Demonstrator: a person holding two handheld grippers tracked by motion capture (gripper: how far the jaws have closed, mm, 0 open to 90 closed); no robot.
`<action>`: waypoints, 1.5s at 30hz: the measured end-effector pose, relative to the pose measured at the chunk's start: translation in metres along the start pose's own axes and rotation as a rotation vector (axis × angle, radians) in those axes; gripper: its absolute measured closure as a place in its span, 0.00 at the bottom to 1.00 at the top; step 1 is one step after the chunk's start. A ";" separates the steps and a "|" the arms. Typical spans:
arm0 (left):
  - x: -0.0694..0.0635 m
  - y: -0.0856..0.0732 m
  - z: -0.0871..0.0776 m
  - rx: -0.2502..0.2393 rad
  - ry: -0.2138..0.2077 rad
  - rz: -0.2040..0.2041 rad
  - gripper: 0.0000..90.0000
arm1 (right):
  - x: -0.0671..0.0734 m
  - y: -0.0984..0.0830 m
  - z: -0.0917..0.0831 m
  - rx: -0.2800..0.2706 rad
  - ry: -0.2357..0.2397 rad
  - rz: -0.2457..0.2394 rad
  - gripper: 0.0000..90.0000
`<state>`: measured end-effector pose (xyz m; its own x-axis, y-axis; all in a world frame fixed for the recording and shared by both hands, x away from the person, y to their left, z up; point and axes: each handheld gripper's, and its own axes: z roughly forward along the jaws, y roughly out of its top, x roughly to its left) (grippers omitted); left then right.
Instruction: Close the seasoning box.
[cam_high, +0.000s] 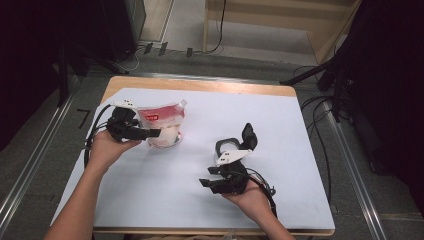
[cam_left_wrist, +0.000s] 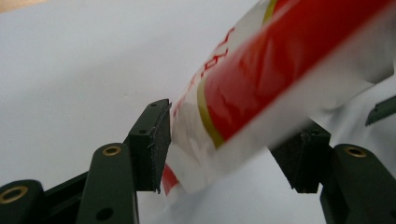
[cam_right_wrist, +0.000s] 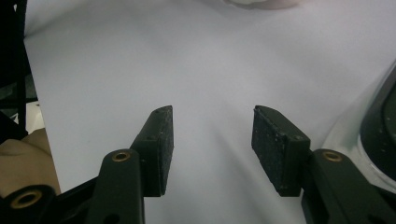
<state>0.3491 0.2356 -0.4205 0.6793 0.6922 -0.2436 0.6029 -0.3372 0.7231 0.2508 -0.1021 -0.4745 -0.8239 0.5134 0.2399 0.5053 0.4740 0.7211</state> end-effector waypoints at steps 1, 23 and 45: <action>0.001 0.001 0.002 -0.011 -0.004 -0.006 0.50 | 0.001 0.001 0.000 -0.005 0.005 -0.003 0.54; -0.011 0.007 0.007 -0.007 -0.009 -0.084 0.99 | 0.005 0.031 0.028 -0.053 -0.010 -0.031 0.53; -0.075 0.044 -0.033 0.031 -0.172 -0.022 1.00 | 0.007 0.018 0.037 -0.070 -0.028 -0.029 0.57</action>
<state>0.3109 0.1903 -0.3486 0.7258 0.5812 -0.3681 0.6293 -0.3448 0.6965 0.2635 -0.0636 -0.4844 -0.8299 0.5205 0.2006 0.4614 0.4384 0.7713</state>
